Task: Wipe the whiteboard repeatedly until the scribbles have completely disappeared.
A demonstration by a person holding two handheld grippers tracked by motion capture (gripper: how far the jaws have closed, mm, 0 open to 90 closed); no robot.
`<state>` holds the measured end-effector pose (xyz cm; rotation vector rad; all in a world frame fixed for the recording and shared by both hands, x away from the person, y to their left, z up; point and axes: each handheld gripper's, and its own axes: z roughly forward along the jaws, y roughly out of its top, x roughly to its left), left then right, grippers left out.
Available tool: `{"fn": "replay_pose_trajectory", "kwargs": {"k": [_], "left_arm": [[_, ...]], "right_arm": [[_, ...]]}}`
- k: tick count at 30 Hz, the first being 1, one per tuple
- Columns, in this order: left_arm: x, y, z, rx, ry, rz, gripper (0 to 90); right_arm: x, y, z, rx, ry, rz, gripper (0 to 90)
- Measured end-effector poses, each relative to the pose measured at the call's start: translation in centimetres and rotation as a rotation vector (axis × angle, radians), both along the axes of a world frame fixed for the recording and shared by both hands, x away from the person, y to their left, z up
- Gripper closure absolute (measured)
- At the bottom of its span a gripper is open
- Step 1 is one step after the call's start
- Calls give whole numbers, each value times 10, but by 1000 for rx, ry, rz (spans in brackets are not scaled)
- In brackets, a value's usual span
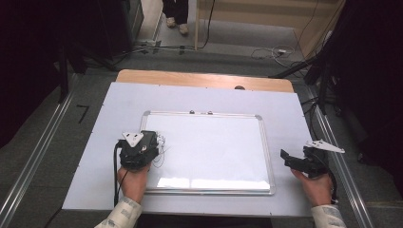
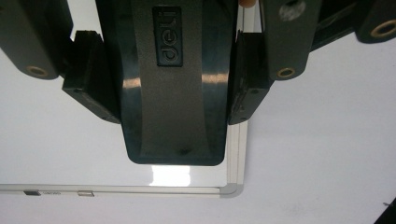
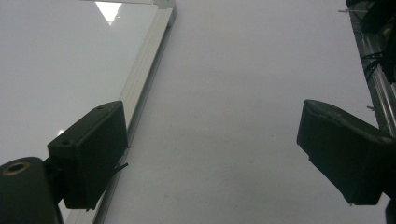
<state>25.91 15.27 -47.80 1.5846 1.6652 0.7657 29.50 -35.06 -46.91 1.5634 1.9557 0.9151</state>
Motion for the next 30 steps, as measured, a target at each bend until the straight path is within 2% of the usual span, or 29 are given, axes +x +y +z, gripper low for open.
{"fn": "replay_pose_trajectory", "kwargs": {"k": [15,30], "left_arm": [[19,-4,-10,-9,28,-8,407],[23,-19,-16,7,43,-52,407]], "right_arm": [[0,0,0,1,1,1,72],[2,2,0,3,2,8,73]]}}
